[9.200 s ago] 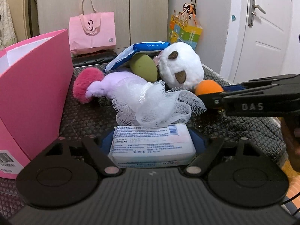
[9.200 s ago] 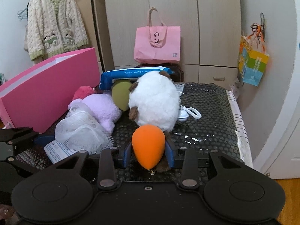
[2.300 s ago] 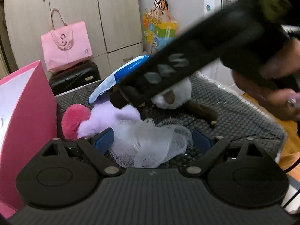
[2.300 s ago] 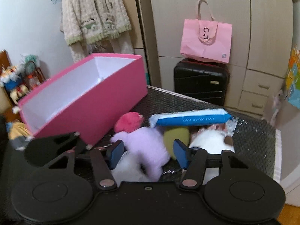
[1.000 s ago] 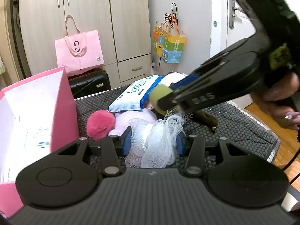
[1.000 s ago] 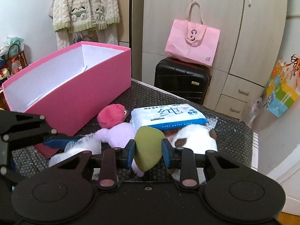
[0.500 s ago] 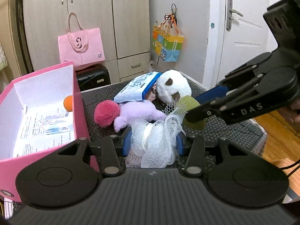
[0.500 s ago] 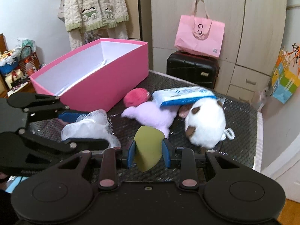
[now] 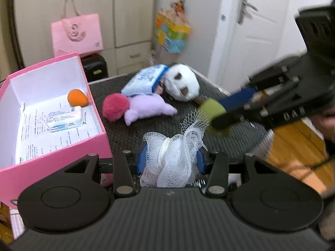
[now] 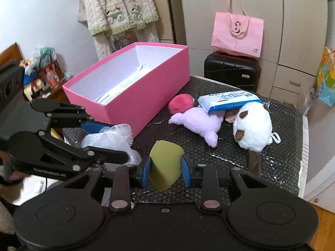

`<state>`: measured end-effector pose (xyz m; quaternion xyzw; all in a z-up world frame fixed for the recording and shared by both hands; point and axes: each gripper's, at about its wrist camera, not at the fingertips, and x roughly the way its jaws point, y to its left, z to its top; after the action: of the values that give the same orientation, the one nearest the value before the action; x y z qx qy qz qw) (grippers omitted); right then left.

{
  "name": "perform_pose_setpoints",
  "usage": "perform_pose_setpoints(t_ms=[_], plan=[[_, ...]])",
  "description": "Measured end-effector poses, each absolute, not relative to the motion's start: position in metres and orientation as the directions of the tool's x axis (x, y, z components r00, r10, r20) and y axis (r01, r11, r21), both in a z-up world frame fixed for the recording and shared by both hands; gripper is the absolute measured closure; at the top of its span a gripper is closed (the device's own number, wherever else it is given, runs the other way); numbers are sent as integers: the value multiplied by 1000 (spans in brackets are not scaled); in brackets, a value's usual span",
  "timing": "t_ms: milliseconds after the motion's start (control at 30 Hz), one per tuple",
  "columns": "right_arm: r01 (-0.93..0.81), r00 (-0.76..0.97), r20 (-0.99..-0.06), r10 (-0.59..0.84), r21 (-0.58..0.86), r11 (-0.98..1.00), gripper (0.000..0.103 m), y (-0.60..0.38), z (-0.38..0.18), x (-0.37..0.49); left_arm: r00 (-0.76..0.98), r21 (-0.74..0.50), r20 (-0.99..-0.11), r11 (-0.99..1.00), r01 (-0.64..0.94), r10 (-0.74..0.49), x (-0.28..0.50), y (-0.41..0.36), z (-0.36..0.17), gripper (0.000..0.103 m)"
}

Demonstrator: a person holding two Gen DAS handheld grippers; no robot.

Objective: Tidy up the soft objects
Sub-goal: 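Carry the mesh puff and green sponge with both tools over the pink box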

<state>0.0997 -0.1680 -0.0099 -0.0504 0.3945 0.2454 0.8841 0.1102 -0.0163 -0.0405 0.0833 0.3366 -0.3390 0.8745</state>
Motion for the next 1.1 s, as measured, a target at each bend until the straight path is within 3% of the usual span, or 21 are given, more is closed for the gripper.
perform_pose_setpoints(t_ms=[200,367,1100], plan=[[-533,535,-746,397,68,844,67,-146,12,94,448,-94,-730,725,682,-516,106,0,-26,59],[-579,533,-734,421,47,814,67,-126,24,86,452,-97,-745,750,654,-491,102,21,-12,59],[-673,562,-625,543,36,738,66,-53,67,142,655,-55,-613,851,522,-441,141,91,32,56]])
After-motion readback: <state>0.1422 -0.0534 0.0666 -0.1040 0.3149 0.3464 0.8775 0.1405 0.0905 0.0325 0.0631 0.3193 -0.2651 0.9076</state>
